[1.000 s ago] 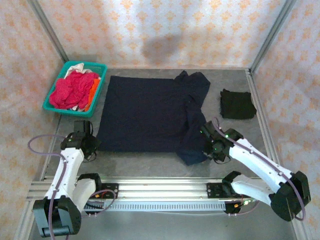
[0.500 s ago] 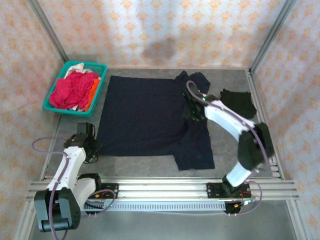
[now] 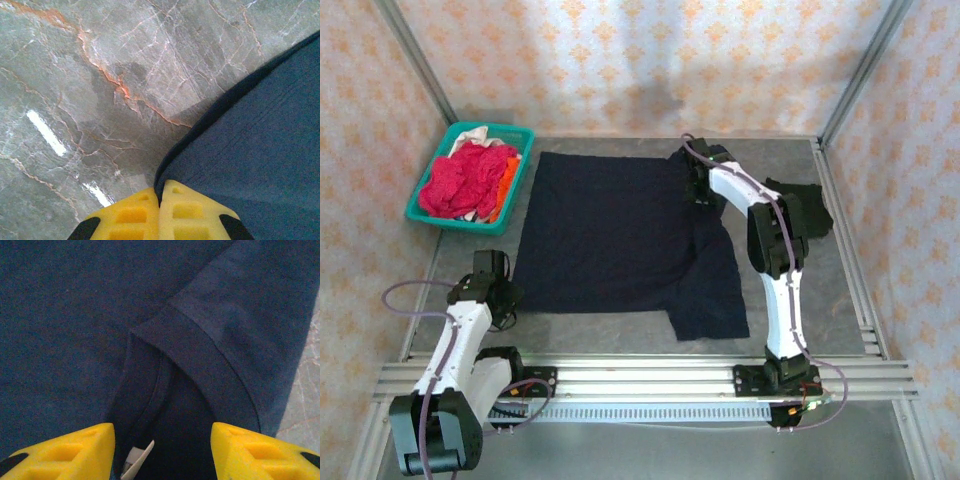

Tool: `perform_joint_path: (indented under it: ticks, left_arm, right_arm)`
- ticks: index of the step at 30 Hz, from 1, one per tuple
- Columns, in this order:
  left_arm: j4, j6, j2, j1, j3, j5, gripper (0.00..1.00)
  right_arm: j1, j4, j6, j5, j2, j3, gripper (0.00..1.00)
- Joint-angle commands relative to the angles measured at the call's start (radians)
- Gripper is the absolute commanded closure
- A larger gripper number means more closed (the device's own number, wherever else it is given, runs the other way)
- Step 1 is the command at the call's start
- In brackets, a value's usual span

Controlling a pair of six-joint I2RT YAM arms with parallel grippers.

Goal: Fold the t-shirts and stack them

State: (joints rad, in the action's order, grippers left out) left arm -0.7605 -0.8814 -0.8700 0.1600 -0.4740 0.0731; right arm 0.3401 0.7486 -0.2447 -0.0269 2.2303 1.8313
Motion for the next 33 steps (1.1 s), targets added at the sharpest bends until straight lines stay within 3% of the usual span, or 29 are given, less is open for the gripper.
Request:
perform_joint_path:
  ticks: [1,4,6,17,19,22,23,28,33]
  left_arm:
    - [-0.016,-0.018,0.014,0.006,0.011,-0.035,1.0]
    - [-0.017,-0.02,0.016,0.006,0.011,-0.036,1.0]
    - [-0.014,-0.019,0.016,0.007,0.012,-0.038,1.0]
    - [-0.026,-0.022,0.026,0.007,0.007,-0.047,1.0]
    - [-0.025,-0.024,0.029,0.007,0.006,-0.047,1.0]
    - [-0.026,-0.021,0.028,0.007,0.002,-0.049,1.0]
    - [-0.026,-0.02,0.028,0.006,0.001,-0.049,1.0]
    - [-0.032,-0.018,0.031,0.007,-0.006,-0.052,1.0]
    - [-0.027,-0.013,0.026,0.007,-0.009,-0.052,1.0]
  right_arm:
    - [-0.001,0.111,0.052,-0.049,0.028,0.054,0.6]
    - [-0.008,0.107,0.062,-0.049,0.007,0.038,0.79]
    - [-0.018,0.09,0.059,-0.037,-0.01,0.019,0.98]
    - [-0.164,0.026,0.007,0.017,-0.14,-0.111,1.0]
    - [-0.178,-0.005,0.017,-0.019,-0.18,-0.157,1.0]
    - [-0.172,-0.055,0.039,-0.147,-0.247,-0.226,0.46]
    - [-0.162,-0.072,0.044,-0.172,-0.273,-0.257,0.38]
    - [-0.073,-0.114,0.077,-0.185,-0.365,-0.399,0.36]
    - [0.016,-0.102,0.074,-0.149,-0.354,-0.417,0.36]
